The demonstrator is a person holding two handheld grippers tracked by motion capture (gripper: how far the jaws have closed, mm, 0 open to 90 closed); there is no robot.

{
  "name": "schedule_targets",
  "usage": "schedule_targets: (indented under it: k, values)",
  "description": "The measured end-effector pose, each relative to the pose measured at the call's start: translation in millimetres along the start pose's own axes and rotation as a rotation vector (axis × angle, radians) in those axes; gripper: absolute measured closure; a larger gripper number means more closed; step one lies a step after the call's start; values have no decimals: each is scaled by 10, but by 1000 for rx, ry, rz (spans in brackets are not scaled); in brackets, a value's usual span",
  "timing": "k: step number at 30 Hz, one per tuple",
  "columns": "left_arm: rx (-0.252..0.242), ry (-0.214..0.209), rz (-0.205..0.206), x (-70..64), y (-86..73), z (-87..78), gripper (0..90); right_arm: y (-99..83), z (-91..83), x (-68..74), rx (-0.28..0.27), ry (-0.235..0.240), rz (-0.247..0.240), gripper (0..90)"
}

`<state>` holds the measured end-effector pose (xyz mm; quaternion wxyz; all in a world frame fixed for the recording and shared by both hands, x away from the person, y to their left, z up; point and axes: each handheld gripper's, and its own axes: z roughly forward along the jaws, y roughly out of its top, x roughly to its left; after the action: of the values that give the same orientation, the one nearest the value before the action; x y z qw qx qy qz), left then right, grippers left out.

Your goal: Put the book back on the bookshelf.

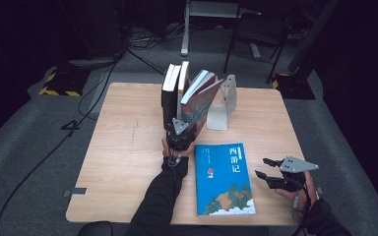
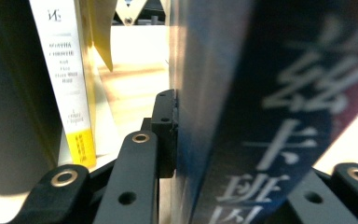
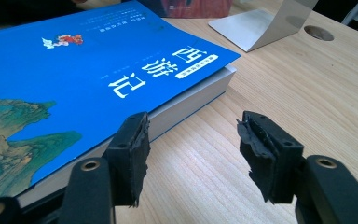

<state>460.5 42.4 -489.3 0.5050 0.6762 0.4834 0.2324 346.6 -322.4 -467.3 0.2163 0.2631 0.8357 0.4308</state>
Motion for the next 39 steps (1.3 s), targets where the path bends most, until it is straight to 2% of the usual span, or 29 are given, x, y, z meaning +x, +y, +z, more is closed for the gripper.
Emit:
schedule_targets:
  k: [2, 6, 9, 14, 21, 23, 26, 30, 31, 34, 35, 37, 39]
  values:
    - [-6, 11, -21, 18, 27, 53, 735, 0, 4, 3, 0, -1, -4, 426]
    - [-10, 28, -25, 52, 65, 126, 730, 0, 10, 0, 2, 0, -3, 426]
    - [-12, 37, -21, 56, 82, 166, 730, 0, 8, -1, 1, 0, -4, 426]
    - [-17, 50, 8, 49, 123, 266, 731, -2, 17, 1, 3, 1, -2, 426]
    - [-12, 71, 13, 72, 204, 403, 728, -6, 17, -8, 4, 3, 3, 426]
    - [-14, 70, 0, 84, 216, 422, 727, -9, 19, -12, 3, 5, 4, 426]
    - [-12, 55, -21, 118, 192, 381, 733, -13, 24, -8, 8, 3, 2, 426]
    - [-3, 40, -5, 139, 123, 206, 733, -32, 32, -6, 21, 7, -5, 425]
    - [3, 41, 2, 147, 107, 157, 733, -40, 36, -9, 22, 4, -2, 425]
    - [-2, 54, -15, 147, 47, 27, 737, -36, 32, -1, 23, 0, -3, 425]
    - [-5, 61, -6, 129, 18, -35, 737, -32, 30, 4, 25, 1, -6, 426]
    - [-5, 61, 10, 124, 10, -56, 735, -19, 40, 15, 24, 4, -10, 426]
    - [-7, 64, 3, 120, 5, -63, 736, -16, 46, 20, 25, 4, -10, 426]
